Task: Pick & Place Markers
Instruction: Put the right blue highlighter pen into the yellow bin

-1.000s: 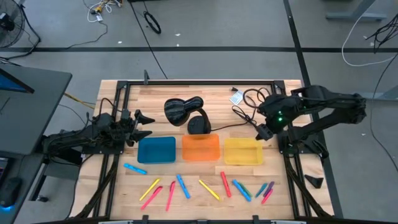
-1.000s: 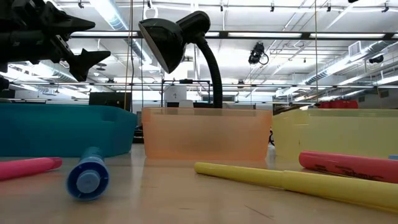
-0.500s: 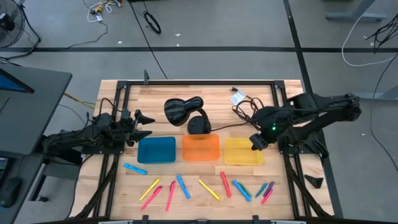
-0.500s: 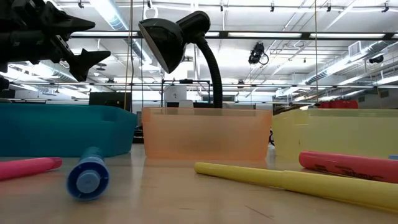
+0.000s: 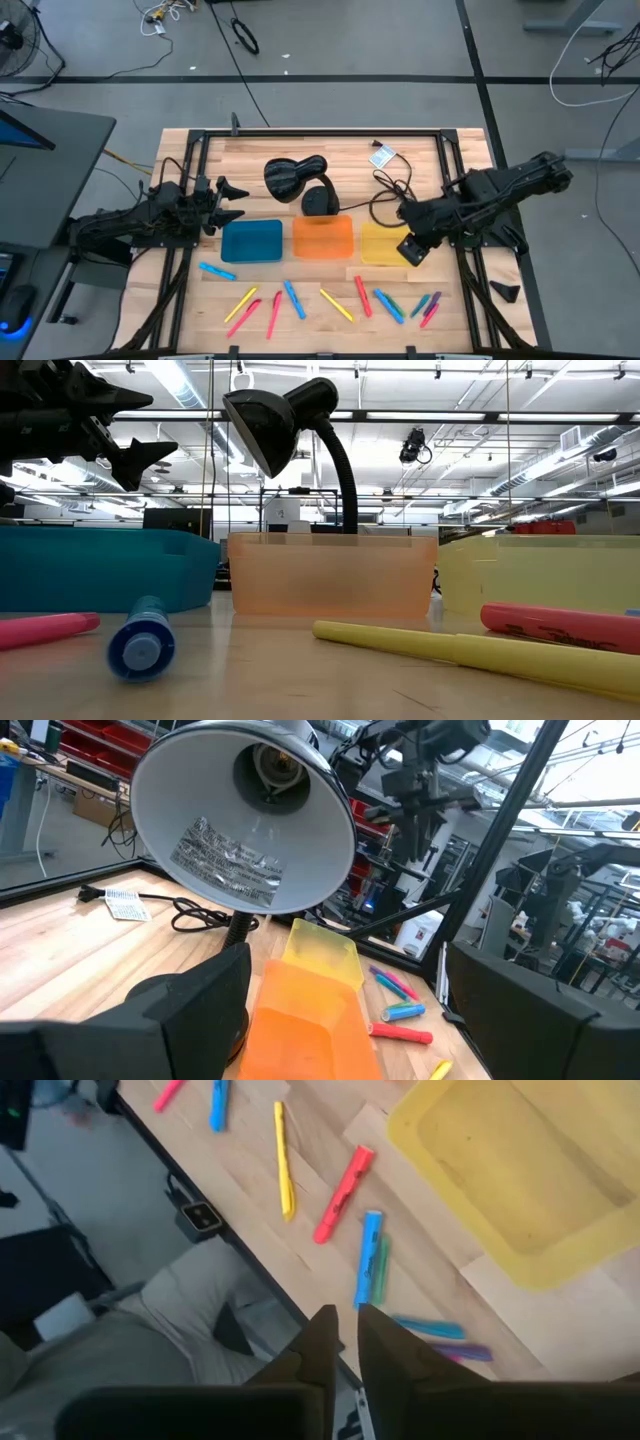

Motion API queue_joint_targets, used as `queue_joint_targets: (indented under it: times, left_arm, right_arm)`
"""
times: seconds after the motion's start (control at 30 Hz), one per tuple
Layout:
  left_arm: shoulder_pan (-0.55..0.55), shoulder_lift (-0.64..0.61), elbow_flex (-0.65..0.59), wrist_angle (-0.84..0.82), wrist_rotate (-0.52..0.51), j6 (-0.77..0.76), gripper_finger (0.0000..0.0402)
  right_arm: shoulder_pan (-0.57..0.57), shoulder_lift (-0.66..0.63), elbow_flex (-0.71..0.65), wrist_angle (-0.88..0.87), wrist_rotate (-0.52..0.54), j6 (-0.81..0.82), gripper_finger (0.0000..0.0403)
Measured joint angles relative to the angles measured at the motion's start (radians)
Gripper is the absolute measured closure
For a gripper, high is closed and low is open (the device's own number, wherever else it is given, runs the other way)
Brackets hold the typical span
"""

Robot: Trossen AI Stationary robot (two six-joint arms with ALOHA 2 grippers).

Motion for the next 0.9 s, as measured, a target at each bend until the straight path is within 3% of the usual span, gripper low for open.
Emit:
queue_joint_targets:
  times: [0.27,0.67,0.9]
  left_arm:
    - [0.0,0.0,0.0,0.0,0.0,0.0,0.006]
    - [0.0,0.0,0.0,0.0,0.0,0.0,0.006]
    - [0.0,0.0,0.0,0.0,0.0,0.0,0.006]
  right_arm:
    - [0.048,0.065,0.016,0.001,0.014,0.018,0.0371]
    - [0.104,0.348,0.401,-0.286,0.191,-0.087,0.0382]
    - [0.123,0.42,0.442,-0.296,0.167,-0.065,0.0382]
